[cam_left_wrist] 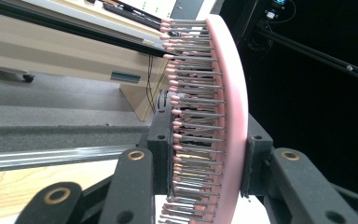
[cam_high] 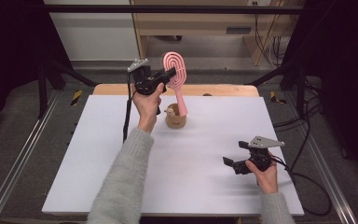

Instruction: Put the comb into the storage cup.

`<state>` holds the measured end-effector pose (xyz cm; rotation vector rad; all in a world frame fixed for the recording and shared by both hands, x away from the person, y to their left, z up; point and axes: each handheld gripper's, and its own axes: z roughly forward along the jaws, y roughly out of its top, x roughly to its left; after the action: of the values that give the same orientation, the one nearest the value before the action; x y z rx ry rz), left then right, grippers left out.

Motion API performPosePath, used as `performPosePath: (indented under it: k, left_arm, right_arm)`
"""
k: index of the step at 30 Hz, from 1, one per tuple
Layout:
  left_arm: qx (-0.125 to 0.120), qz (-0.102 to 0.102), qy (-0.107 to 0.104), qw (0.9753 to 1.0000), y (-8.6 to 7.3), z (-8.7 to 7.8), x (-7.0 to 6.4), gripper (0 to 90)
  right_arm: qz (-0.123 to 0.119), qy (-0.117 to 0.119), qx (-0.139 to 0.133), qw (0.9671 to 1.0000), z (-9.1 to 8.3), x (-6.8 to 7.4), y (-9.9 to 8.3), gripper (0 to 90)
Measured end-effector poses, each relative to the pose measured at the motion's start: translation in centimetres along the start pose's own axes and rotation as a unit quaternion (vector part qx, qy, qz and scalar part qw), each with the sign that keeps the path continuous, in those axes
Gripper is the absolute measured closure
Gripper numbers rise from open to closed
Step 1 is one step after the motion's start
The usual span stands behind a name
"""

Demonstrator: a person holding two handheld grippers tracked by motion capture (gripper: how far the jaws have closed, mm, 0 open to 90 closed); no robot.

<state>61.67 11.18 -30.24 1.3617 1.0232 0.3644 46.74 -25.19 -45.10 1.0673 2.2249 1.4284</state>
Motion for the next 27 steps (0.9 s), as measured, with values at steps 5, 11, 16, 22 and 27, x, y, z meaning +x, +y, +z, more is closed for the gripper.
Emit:
performPosePath:
  k: [5, 11, 16, 22, 27]
  left_arm:
    - [-0.002, -0.002, 0.007, 1.0000, 0.0, 0.2, 0.4, 63.7]
    - [-0.005, 0.006, 0.011, 0.9999, 0.3, 0.6, 0.6, 63.7]
    - [-0.004, 0.011, 0.015, 0.9998, 0.2, 1.0, 0.8, 63.7]
    - [-0.003, 0.011, 0.026, 0.9996, -0.1, 1.5, 1.4, 63.7]
    - [-0.004, 0.013, 0.027, 0.9995, -0.2, 1.8, 1.7, 63.7]
  right_arm:
    - [0.000, 0.000, 0.001, 1.0000, 0.0, 0.0, 0.0, 1.7]
    - [-0.001, 0.000, 0.002, 1.0000, 0.0, 0.0, 0.0, 1.7]
    - [-0.003, -0.001, 0.003, 1.0000, 0.1, 0.0, -0.1, 1.7]
    - [-0.003, -0.001, 0.003, 1.0000, 0.1, 0.0, -0.1, 1.7]
    - [-0.004, 0.000, 0.003, 1.0000, 0.1, 0.0, -0.1, 1.7]
